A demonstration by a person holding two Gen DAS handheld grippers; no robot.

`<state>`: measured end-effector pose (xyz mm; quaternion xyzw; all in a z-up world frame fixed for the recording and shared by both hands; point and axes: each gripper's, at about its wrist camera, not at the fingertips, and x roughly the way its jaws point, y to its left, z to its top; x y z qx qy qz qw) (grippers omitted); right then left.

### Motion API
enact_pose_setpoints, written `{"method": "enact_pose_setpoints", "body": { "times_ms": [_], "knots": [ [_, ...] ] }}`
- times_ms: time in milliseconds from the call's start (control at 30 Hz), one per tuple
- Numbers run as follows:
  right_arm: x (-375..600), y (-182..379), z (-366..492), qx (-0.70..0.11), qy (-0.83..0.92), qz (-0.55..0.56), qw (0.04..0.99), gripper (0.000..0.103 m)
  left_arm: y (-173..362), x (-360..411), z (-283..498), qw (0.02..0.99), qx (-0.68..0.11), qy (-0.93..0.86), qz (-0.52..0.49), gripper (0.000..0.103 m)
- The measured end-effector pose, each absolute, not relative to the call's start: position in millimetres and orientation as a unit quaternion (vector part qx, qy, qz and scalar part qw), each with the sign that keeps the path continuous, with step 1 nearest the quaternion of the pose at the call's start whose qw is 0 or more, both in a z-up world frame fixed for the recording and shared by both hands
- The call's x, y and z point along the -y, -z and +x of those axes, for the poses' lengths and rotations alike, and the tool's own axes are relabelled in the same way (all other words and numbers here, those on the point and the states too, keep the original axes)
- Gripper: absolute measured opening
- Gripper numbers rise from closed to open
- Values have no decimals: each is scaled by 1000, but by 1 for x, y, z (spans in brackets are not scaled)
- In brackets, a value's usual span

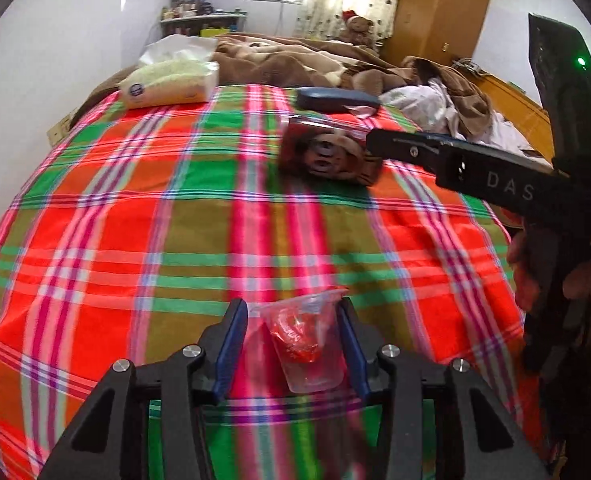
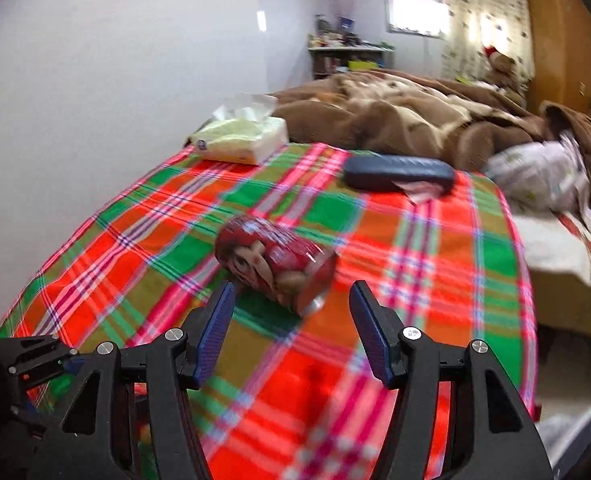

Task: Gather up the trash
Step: 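Move both tools back over the bed toward the remaining trash, then grasp the small clear plastic cup with the left tool while the right tool grasps the red can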

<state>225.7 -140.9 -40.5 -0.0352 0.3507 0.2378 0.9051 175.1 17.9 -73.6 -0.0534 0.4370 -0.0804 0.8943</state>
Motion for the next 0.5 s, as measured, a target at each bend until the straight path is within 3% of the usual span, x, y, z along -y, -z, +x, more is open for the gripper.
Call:
{"method": "enact_pose_setpoints", "body": {
  "times_ms": [500],
  "knots": [
    [89,52,262,-381,-294,-132,867,63,74,-45,176,893,-435,78,-79,46]
  ]
}}
